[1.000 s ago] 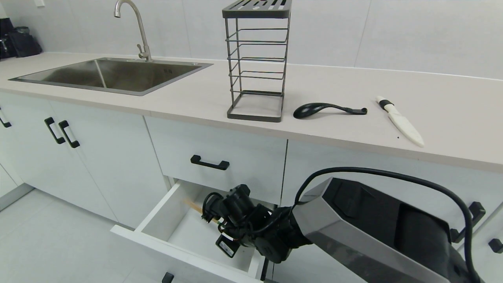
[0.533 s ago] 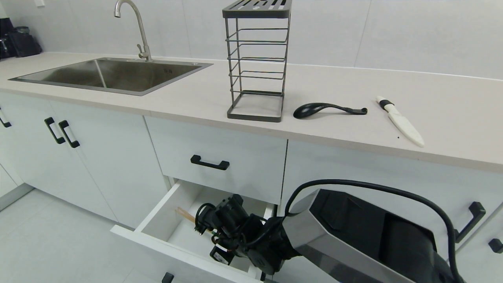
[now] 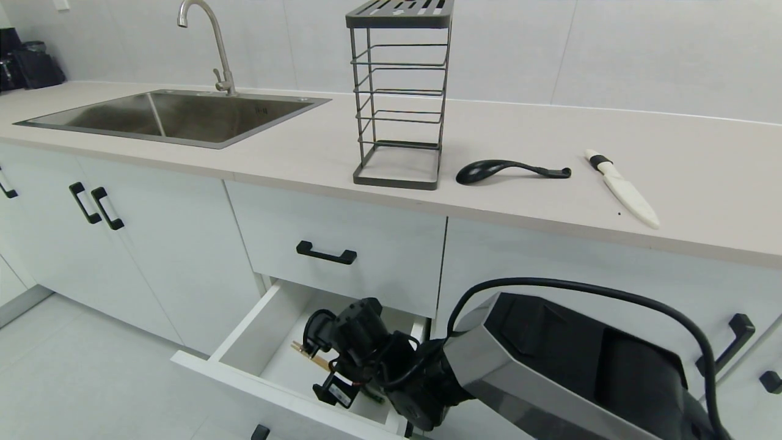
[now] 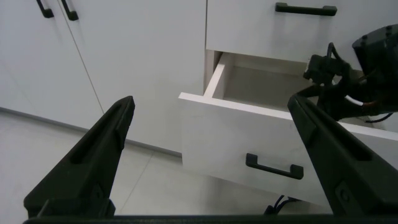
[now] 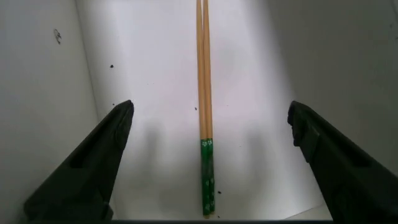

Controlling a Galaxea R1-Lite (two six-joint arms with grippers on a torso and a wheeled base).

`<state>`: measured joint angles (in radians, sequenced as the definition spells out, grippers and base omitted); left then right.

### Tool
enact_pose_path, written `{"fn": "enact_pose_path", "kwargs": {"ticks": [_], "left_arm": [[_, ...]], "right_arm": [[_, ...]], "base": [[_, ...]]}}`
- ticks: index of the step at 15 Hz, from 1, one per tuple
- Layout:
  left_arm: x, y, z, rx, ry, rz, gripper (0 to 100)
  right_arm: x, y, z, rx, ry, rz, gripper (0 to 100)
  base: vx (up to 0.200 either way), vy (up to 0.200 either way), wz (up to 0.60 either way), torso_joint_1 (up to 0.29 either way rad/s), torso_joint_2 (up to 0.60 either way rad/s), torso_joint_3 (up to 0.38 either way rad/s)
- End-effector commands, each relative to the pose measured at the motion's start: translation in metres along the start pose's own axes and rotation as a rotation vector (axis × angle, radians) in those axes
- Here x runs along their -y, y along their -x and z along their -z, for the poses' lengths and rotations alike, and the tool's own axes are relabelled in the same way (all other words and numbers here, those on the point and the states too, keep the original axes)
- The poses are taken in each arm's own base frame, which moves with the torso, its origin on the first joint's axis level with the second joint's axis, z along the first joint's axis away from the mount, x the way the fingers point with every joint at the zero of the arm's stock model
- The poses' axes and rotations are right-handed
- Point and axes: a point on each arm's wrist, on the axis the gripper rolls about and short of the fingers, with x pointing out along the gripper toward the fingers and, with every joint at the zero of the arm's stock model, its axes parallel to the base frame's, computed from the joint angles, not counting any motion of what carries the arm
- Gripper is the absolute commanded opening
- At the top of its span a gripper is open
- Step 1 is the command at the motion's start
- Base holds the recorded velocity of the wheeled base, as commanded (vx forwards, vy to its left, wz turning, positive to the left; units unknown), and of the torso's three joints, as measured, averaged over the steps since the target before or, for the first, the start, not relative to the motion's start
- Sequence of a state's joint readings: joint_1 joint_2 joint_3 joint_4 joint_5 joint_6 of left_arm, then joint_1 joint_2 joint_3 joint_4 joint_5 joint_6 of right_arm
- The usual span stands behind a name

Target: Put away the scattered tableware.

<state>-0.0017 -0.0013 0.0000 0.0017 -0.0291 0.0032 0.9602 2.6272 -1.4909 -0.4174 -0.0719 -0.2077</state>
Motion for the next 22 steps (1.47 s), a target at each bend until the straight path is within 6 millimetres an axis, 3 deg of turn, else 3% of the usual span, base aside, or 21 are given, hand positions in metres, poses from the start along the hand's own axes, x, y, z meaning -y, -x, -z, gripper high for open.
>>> {"fn": "enact_pose_path", "kwargs": {"ticks": [1, 3, 4, 5, 8, 10, 12, 16, 22], "left_arm": [[0.0, 0.0, 0.0, -0.001, 0.0, 0.0, 100], [0.0, 0.0, 0.0, -0.001, 0.0, 0.0, 100], [0.0, 0.0, 0.0, -0.001, 0.0, 0.0, 100], [0.0, 0.0, 0.0, -0.001, 0.0, 0.0, 100], [0.0, 0.0, 0.0, -0.001, 0.0, 0.0, 100], [0.0, 0.0, 0.0, -0.001, 0.0, 0.0, 100], [0.0, 0.0, 0.0, -0.001, 0.0, 0.0, 100], [0.0, 0.0, 0.0, -0.001, 0.0, 0.0, 100], [0.0, 0.0, 0.0, -0.001, 0.0, 0.0, 100]], "right_arm": [[0.005, 0.032, -0.022, 0.063, 0.024, 0.012, 100], [0.001, 0.058, -0.038, 0.122, 0.037, 0.006, 100], [0.001, 0.058, -0.038, 0.122, 0.037, 0.006, 100], [0.0, 0.085, -0.049, 0.166, 0.041, 0.007, 100], [0.004, 0.135, -0.061, 0.25, 0.052, -0.003, 100], [0.0, 0.162, -0.057, 0.262, 0.064, -0.04, 100], [-0.004, 0.189, -0.034, 0.208, 0.108, -0.053, 100], [-0.007, 0.205, 0.007, 0.174, 0.028, -0.062, 100], [-0.007, 0.208, 0.026, 0.133, -0.006, -0.063, 100]], "base": [[0.0, 0.0, 0.0, 0.0, 0.0, 0.0], [0.0, 0.0, 0.0, 0.0, 0.0, 0.0], [0.0, 0.0, 0.0, 0.0, 0.0, 0.0], [0.0, 0.0, 0.0, 0.0, 0.0, 0.0], [0.0, 0.0, 0.0, 0.0, 0.0, 0.0], [0.0, 0.0, 0.0, 0.0, 0.0, 0.0], [0.0, 0.0, 0.0, 0.0, 0.0, 0.0], [0.0, 0.0, 0.0, 0.0, 0.0, 0.0], [0.0, 0.0, 0.0, 0.0, 0.0, 0.0]]}}
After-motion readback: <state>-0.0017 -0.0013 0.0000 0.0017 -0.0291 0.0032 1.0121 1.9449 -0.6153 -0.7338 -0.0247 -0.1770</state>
